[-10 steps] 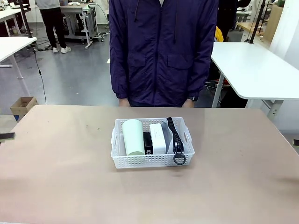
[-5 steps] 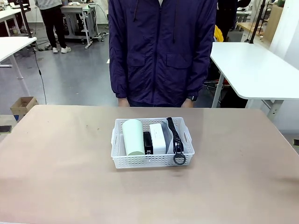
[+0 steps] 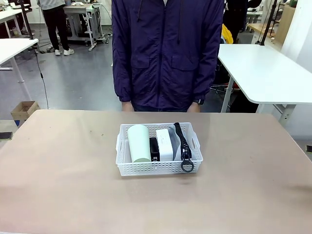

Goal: Efficiently arrange items inside the basket to fit them all.
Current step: Pick up the Reusable plastic cup and place it inside the Organizing basket.

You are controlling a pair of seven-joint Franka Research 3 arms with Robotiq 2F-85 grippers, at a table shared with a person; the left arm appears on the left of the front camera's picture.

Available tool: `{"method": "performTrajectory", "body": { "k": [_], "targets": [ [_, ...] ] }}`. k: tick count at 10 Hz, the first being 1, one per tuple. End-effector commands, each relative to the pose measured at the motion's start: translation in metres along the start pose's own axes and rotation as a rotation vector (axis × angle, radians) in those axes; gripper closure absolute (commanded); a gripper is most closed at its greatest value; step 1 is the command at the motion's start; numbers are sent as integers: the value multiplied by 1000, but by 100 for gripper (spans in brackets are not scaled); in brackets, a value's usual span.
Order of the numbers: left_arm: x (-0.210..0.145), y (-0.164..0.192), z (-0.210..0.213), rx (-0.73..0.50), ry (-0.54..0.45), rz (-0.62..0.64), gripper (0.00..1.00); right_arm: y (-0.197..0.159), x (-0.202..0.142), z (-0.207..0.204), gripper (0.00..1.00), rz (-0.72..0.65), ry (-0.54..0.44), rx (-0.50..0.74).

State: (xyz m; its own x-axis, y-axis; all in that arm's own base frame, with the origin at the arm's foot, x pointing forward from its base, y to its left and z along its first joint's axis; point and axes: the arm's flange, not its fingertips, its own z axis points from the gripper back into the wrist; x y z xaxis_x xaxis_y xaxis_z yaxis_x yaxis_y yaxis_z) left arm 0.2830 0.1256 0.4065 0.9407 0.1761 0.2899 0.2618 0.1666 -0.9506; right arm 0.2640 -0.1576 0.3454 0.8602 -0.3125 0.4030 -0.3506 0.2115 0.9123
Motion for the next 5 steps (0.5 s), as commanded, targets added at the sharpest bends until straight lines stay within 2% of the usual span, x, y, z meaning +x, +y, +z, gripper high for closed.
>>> {"method": "performTrajectory", "body": {
  "k": [1,5],
  "targets": [
    [-1,-4,-1,-17,-9,8,0,4,1,-1,0,-5,-13,12],
    [-1,-4,-1,-17,-9,8,0,4,1,-1,0,-5,-13,12]
  ]
}}
